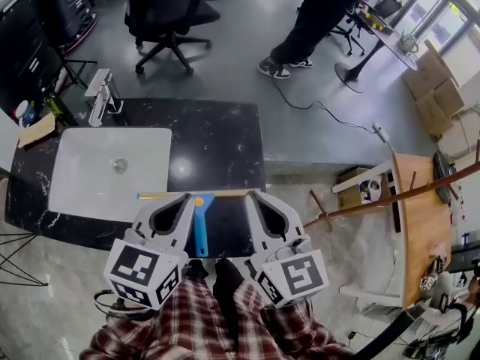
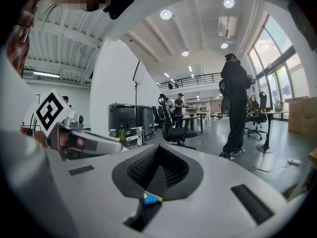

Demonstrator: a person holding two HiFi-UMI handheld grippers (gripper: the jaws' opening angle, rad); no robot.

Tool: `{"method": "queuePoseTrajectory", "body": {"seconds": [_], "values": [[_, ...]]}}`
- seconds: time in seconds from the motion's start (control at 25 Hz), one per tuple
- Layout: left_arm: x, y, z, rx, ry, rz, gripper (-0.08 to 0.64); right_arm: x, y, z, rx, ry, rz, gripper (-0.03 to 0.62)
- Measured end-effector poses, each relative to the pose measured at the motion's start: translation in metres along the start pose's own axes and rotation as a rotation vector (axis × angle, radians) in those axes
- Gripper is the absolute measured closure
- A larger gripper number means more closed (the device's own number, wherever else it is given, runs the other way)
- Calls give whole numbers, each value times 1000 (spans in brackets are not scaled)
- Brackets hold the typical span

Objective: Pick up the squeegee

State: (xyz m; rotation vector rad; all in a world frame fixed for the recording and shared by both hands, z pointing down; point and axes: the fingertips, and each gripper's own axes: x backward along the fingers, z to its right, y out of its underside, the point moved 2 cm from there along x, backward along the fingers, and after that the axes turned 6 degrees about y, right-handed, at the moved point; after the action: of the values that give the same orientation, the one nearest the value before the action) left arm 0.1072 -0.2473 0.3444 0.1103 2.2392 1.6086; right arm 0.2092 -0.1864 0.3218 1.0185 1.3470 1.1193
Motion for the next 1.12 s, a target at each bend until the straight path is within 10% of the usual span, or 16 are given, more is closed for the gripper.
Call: {"method": "queuePoseTrajectory", "body": {"seconds": [0.64, 1.12], "values": [[-15, 13, 4, 178, -163, 70, 547, -24, -3, 21, 20, -250, -3, 581], [-20, 41, 9, 127, -237, -84, 342, -15, -2, 22, 2, -313, 2, 581]]}}
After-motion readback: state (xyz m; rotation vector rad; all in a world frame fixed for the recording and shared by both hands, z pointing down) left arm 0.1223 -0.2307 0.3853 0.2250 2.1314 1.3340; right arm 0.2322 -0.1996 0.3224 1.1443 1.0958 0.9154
